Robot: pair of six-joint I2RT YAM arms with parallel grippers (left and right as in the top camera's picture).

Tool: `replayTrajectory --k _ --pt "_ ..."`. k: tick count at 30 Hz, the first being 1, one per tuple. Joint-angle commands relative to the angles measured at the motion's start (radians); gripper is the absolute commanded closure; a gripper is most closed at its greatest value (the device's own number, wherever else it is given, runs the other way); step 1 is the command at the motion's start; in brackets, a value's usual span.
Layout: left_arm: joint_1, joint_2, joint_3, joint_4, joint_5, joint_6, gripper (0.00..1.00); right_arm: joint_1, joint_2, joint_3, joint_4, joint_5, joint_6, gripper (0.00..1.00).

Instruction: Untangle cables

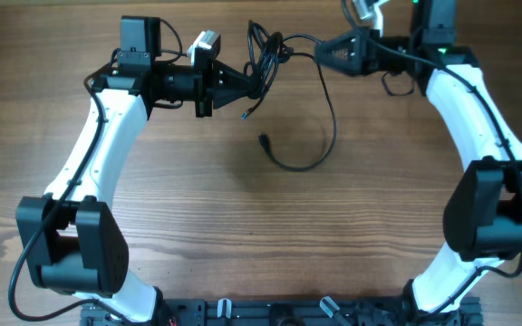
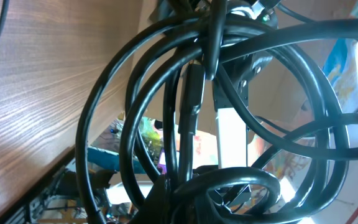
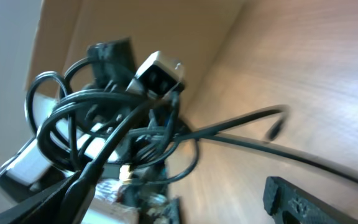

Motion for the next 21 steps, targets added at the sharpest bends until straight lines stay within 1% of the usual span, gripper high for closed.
replayTrajectory --k 1,2,3,4,5,6,7,9,10,11,13,14,16,18,20,21 --pt "0.009 -0.011 0.007 0.007 -0.018 -0.097 0.96 -0.099 0.019 0.011 0.212 -0.031 0.197 0.04" --pt "0.009 -0.011 0.007 0.007 -0.034 -0.183 0.96 -0.142 0.019 0.011 0.264 -0.063 0.308 0.09" --pt "0.009 -0.011 0.007 0.007 -0.045 -0.222 0.96 -0.151 0.019 0.01 0.253 -0.117 0.299 0.13" --pt "0.008 -0.011 0.007 0.007 -0.067 -0.272 0.96 -0.147 0.019 0.01 0.208 -0.171 0.268 0.19" --pt "0.007 -0.011 0.007 0.007 -0.1 -0.341 0.96 -0.132 0.019 0.01 0.135 -0.192 0.208 0.2" --pt "0.007 -0.011 0.007 0.009 -0.126 -0.422 0.96 -0.108 0.019 0.01 0.021 -0.185 0.126 0.22" --pt "0.007 -0.011 0.007 0.019 -0.125 -0.459 0.96 -0.091 0.019 0.01 -0.061 -0.15 0.065 0.24" --pt "0.007 -0.012 0.007 0.05 -0.119 -0.496 0.96 -0.022 0.019 0.01 -0.211 -0.032 -0.052 0.34" --pt "0.007 -0.011 0.007 0.055 -0.112 -0.514 0.96 0.038 0.019 0.01 -0.214 0.024 -0.061 0.41" --pt "0.006 -0.012 0.007 0.061 -0.098 -0.514 0.96 0.068 0.019 0.01 -0.203 0.053 -0.041 0.46" --pt "0.002 -0.011 0.007 0.064 -0.051 -0.512 0.96 0.132 0.019 0.01 -0.157 0.182 0.06 0.62" --pt "-0.003 -0.011 0.007 0.072 -0.024 -0.509 0.96 0.149 0.019 0.01 -0.125 0.225 0.109 0.66" --pt "-0.016 -0.011 0.007 0.15 0.031 -0.51 0.96 0.169 0.019 0.01 -0.048 0.296 0.204 0.67" --pt "-0.022 -0.012 0.007 0.173 0.038 -0.51 0.96 0.169 0.019 0.01 -0.024 0.357 0.256 0.67" --pt "-0.028 -0.012 0.007 0.172 0.037 -0.51 0.96 0.169 0.019 0.01 0.011 0.388 0.295 0.73" --pt "-0.03 -0.011 0.007 0.173 0.037 -0.509 0.96 0.169 0.019 0.01 0.039 0.375 0.313 0.74"
